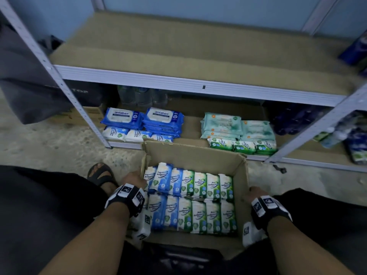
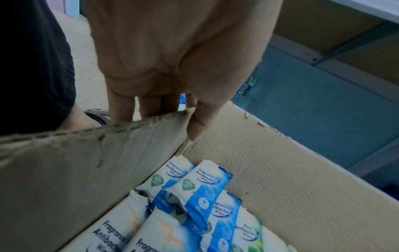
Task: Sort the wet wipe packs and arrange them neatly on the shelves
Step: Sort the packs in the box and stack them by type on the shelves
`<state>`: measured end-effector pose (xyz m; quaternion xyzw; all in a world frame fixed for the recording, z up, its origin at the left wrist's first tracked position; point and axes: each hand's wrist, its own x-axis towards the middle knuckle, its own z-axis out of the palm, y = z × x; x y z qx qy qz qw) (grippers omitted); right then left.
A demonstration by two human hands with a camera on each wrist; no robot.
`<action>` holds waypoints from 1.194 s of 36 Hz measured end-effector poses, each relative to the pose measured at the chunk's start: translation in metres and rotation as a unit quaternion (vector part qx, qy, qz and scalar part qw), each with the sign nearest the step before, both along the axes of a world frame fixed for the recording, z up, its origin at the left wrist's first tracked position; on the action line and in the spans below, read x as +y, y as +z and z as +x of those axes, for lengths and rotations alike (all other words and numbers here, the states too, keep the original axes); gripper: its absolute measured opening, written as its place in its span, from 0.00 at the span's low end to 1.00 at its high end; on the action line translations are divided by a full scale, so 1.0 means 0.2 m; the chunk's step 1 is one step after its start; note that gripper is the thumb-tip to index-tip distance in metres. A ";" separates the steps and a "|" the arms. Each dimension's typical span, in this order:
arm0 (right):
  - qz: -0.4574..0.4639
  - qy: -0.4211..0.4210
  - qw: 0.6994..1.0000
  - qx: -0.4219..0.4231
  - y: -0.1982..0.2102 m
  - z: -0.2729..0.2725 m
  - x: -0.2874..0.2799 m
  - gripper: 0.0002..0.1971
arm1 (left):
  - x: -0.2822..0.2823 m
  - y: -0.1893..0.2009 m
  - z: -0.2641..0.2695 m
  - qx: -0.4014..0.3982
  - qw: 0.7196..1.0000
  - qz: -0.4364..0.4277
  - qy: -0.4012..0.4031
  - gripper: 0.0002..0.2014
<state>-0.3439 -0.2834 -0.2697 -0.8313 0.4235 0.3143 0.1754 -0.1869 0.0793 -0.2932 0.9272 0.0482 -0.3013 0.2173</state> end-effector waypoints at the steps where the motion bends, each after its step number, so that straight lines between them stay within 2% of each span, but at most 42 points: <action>1: 0.002 0.018 1.000 0.008 0.00 -0.02 0.01 0.21 | 0.00 -0.01 0.00 -0.001 1.000 0.008 -0.010 0.12; 3: -0.002 0.041 0.999 0.001 0.01 -0.05 0.04 0.21 | 0.00 -0.01 0.00 -0.008 0.999 0.021 -0.033 0.13; 6: -0.017 0.131 0.991 0.036 0.00 -0.09 0.04 0.20 | 0.01 -0.01 0.00 -0.016 0.997 0.038 -0.061 0.15; 9: -0.024 0.159 0.987 0.031 -0.02 -0.10 0.02 0.20 | 0.00 0.01 -0.01 -0.013 0.996 0.050 -0.070 0.15; 12: -0.005 0.066 0.998 -0.009 0.05 -0.08 0.05 0.19 | -0.03 0.04 -0.02 -0.025 0.995 0.048 -0.081 0.14; 14: -0.003 0.047 0.998 -0.028 0.07 -0.09 0.03 0.19 | -0.05 0.05 -0.02 -0.036 0.994 0.050 -0.088 0.16; 18: -0.006 0.067 0.997 -0.024 0.06 -0.19 -0.01 0.17 | -0.14 0.10 -0.01 -0.036 0.994 0.036 -0.101 0.17; 22: -0.012 -0.016 0.996 -0.086 0.04 -0.26 -0.10 0.09 | -0.26 0.13 -0.03 -0.047 0.990 0.018 -0.132 0.18; 26: -0.003 -0.135 0.986 -0.101 0.11 -0.32 -0.15 0.16 | -0.37 0.13 -0.04 -0.063 0.989 -0.010 -0.137 0.18; 29: -0.033 -0.171 0.979 -0.105 0.12 -0.35 -0.20 0.16 | -0.44 0.12 -0.04 -0.076 0.986 -0.027 -0.142 0.23; 31: -0.054 -0.173 0.977 -0.114 0.10 -0.37 -0.22 0.15 | -0.48 0.12 -0.04 -0.087 0.985 -0.040 -0.144 0.26; 34: -0.049 -0.172 0.975 -0.128 0.08 -0.40 -0.24 0.13 | -0.53 0.09 -0.04 -0.101 0.984 -0.041 -0.143 0.25; 39: -0.032 -0.161 0.979 -0.120 0.08 -0.40 -0.24 0.22 | -0.60 0.02 -0.01 -0.088 0.988 -0.051 -0.117 0.24; 43: -0.038 -0.117 0.985 -0.117 0.06 -0.41 -0.24 0.34 | -0.63 -0.04 0.00 -0.072 0.992 -0.041 -0.091 0.29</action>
